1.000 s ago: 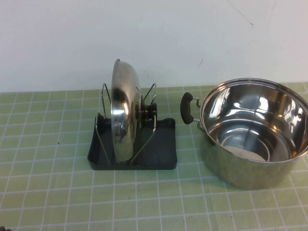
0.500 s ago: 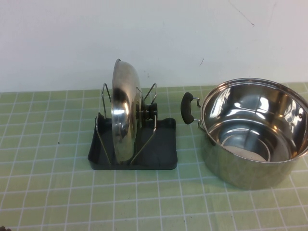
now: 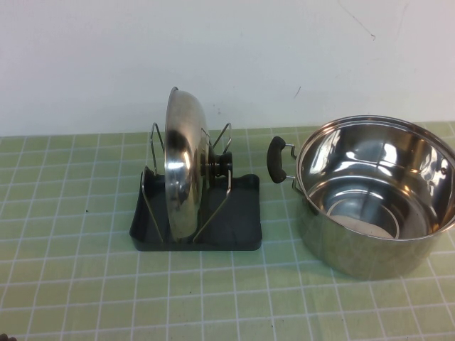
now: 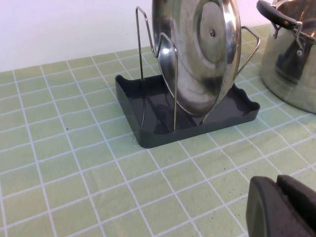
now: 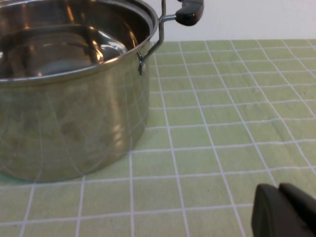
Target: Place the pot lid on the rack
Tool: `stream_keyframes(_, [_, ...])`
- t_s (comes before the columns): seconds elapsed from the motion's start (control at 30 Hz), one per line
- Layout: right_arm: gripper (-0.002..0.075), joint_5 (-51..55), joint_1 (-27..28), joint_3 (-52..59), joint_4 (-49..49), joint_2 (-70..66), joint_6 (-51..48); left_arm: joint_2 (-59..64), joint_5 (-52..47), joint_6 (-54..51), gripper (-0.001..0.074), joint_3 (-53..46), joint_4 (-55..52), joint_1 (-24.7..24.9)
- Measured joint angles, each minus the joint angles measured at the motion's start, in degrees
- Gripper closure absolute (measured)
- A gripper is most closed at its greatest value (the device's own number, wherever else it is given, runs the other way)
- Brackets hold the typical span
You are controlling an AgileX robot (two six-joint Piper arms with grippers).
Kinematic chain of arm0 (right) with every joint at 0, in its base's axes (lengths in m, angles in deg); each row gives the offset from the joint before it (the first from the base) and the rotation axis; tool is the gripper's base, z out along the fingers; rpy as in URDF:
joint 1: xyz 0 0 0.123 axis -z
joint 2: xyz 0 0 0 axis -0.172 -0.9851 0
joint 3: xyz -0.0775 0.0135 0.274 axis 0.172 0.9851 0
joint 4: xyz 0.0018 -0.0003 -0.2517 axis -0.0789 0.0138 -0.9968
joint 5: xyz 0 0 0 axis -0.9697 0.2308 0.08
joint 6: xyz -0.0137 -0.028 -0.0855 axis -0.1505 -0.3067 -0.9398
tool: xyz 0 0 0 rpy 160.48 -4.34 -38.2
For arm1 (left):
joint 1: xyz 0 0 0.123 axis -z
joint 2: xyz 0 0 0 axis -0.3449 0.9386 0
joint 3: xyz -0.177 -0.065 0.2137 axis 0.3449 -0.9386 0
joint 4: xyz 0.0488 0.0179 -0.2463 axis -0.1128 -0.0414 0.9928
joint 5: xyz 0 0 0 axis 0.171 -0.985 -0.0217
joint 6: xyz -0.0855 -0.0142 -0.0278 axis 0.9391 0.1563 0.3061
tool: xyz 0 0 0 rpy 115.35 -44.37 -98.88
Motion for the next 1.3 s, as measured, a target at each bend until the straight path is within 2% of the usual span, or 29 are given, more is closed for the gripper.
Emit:
stream_keyframes(0.33, [0.0727, 0.0, 0.0, 0.0, -0.1, 0.0, -7.7, 0.0, 0.0, 0.0, 0.0736, 0.0, 0.0, 0.0])
stream_keyframes(1.3, [0.0727, 0.0, 0.0, 0.0, -0.1, 0.0, -8.1, 0.0, 0.0, 0.0, 0.0737, 0.0, 0.0, 0.0])
